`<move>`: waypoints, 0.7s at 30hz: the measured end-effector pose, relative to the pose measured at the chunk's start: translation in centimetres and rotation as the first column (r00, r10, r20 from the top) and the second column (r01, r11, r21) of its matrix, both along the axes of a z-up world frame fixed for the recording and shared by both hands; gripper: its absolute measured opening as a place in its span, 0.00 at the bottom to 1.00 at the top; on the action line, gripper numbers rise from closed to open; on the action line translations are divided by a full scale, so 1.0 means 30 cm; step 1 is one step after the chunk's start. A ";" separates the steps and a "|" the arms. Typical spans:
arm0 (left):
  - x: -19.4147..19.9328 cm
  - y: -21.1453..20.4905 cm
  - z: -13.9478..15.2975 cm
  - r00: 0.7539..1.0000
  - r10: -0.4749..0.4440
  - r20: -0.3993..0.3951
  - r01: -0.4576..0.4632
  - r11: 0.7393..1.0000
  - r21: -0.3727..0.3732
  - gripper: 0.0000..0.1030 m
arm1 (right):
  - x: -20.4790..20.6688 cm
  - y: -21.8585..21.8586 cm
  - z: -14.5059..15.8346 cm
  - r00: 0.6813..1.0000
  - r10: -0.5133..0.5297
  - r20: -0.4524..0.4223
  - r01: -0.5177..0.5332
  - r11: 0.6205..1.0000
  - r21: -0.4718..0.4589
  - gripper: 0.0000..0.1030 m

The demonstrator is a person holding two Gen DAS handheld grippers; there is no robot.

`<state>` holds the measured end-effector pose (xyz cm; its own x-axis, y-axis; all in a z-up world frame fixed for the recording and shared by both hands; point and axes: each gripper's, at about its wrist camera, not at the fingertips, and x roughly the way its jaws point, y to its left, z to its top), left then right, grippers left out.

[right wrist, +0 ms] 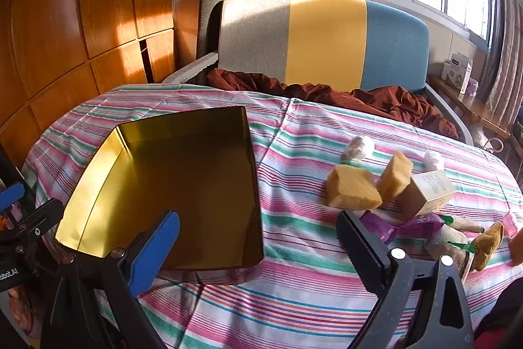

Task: Organize objects
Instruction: 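Reach left tool toward green box while right tool reaches toward cracker packet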

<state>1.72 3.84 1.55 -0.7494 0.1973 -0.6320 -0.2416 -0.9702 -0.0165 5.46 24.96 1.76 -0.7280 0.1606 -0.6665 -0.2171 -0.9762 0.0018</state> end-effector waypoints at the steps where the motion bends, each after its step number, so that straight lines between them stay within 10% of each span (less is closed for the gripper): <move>1: 0.004 0.005 0.002 0.999 -0.048 0.005 0.048 0.998 0.036 1.00 | 0.010 0.023 0.004 1.000 -0.007 0.004 0.007 1.000 -0.005 0.96; 12: 0.017 0.234 -0.012 0.926 -0.370 0.076 0.366 0.928 0.061 1.00 | 0.239 0.433 0.073 0.957 -0.290 0.026 0.291 0.955 -0.064 0.96; 21: 0.087 0.485 -0.044 0.755 -0.644 0.124 0.644 0.764 0.044 1.00 | 0.444 0.621 0.137 0.897 -0.441 0.017 0.442 0.895 -0.061 0.96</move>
<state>4.33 18.39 0.22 -0.3608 0.6040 -0.7107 -0.8053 -0.5861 -0.0892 18.79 43.57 5.88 -0.5903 0.4236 -0.6871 -0.6258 -0.7779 0.0580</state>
